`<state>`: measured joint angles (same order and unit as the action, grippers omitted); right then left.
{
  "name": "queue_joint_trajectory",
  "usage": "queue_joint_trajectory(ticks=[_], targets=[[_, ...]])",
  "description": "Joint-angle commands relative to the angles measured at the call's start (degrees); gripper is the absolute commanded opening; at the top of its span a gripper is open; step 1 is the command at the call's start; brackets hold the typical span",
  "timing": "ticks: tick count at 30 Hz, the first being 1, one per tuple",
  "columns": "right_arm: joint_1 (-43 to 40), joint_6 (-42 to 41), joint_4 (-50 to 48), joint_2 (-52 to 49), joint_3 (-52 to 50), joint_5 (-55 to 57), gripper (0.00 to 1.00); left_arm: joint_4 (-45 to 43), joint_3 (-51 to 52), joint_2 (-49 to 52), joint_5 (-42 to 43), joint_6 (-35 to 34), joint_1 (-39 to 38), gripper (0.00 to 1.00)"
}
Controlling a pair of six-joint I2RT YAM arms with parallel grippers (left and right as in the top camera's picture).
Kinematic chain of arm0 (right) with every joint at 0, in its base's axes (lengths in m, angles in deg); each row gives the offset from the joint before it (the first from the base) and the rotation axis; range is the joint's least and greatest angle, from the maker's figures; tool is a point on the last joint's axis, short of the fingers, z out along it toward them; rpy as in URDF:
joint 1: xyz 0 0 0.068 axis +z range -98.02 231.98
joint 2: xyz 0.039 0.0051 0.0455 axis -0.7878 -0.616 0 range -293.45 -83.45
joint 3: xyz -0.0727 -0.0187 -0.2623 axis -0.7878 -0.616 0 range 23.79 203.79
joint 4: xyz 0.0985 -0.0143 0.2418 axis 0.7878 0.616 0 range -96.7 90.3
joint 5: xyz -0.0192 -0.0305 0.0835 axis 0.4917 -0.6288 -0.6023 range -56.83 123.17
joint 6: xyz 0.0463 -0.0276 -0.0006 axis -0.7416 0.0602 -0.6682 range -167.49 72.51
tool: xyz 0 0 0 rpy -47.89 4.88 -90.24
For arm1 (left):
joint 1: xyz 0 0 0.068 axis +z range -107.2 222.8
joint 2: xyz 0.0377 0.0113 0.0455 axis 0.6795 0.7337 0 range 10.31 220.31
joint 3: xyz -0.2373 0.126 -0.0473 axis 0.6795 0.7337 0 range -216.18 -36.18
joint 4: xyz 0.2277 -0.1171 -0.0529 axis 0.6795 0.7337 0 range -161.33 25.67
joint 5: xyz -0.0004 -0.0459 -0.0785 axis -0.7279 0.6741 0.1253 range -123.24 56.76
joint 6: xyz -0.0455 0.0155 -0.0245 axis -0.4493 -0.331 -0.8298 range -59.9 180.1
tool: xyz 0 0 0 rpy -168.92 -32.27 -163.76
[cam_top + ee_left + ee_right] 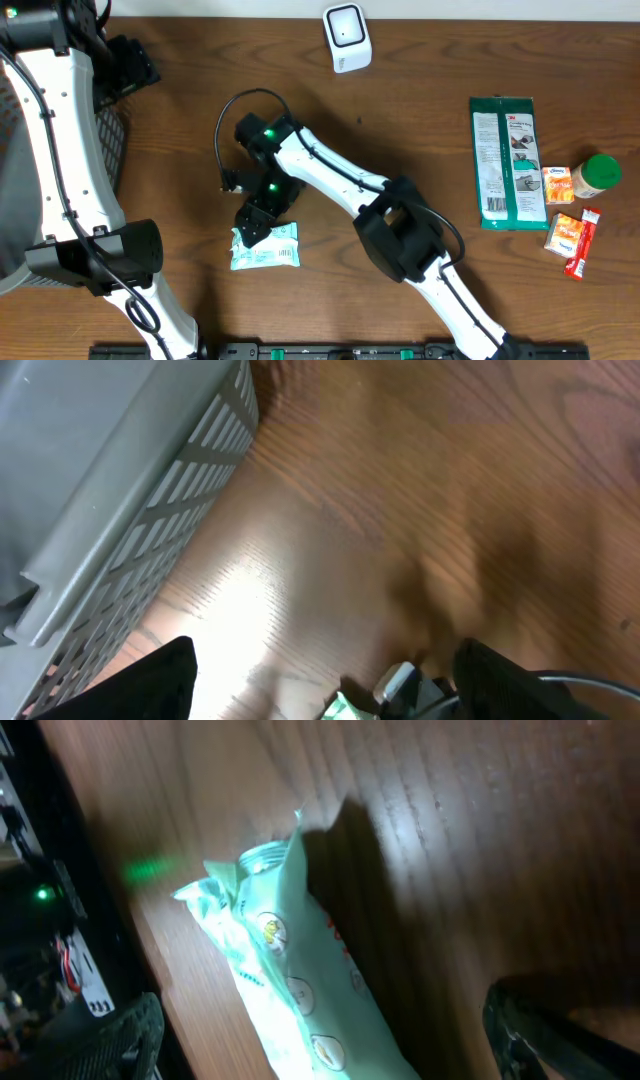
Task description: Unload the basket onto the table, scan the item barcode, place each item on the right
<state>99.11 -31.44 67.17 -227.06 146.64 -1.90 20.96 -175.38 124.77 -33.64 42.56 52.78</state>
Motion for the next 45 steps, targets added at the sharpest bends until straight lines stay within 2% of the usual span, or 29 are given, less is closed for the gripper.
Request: queue_joint_trajectory(ticks=[1,3,4,7,9,15,19,21,24,25,29,37,45], targets=[[-0.70,0.26,-0.68,-0.72,-0.37,1.97,0.99,3.23,-0.24,0.42,-0.72,0.79,0.24,0.82],[-0.59,0.28,-0.83,-0.72,-0.35,2.01,0.99,3.23,-0.24,0.42,-0.72,0.79,0.24,0.82],[-0.59,0.26,-1.16,-0.72,-0.35,2.05,0.94,3.23,-0.24,0.42,-0.72,0.79,0.24,0.82],[-0.96,-0.46,-2.78,-0.72,-0.33,2.03,0.48,3.23,-0.24,0.42,-0.72,0.79,0.24,0.82],[-1.68,-1.29,-3.41,-0.72,-0.33,2.01,0.40,3.23,-0.24,0.42,-0.72,0.79,0.24,0.82],[-4.55,-1.18,-2.32,-0.72,-0.33,-0.68,0.41,3.23,-0.24,0.42,-0.72,0.79,0.24,0.82],[-5.20,-0.04,-2.10,-0.72,-0.33,-3.21,0.54,3.23,-0.24,0.42,-0.72,0.79,0.24,0.82],[-5.05,1.42,-2.05,-0.72,-0.35,-3.19,0.56,3.23,-0.24,0.42,-0.72,0.79,0.24,0.82],[-4.37,2.03,-2.08,-0.74,-0.35,-3.13,0.33,3.23,-0.24,0.42,-0.72,0.79,0.24,0.82],[-4.24,2.03,-2.08,-0.72,-0.35,-3.13,0.29,3.23,-0.24,0.42,-0.72,0.79,0.24,0.82],[-3.52,2.03,-2.01,-0.74,-0.48,-2.91,0.34,3.23,-0.24,0.42,-0.72,0.79,0.24,0.82],[-3.17,5.92,-1.03,-0.74,-4.81,-2.38,0.35,3.23,-0.24,0.42,-0.72,0.79,0.24,0.82],[-2.56,12.61,1.11,-0.72,-7.96,-9.88,0.33,3.23,-0.24,0.42,-0.72,0.79,0.24,0.82]])
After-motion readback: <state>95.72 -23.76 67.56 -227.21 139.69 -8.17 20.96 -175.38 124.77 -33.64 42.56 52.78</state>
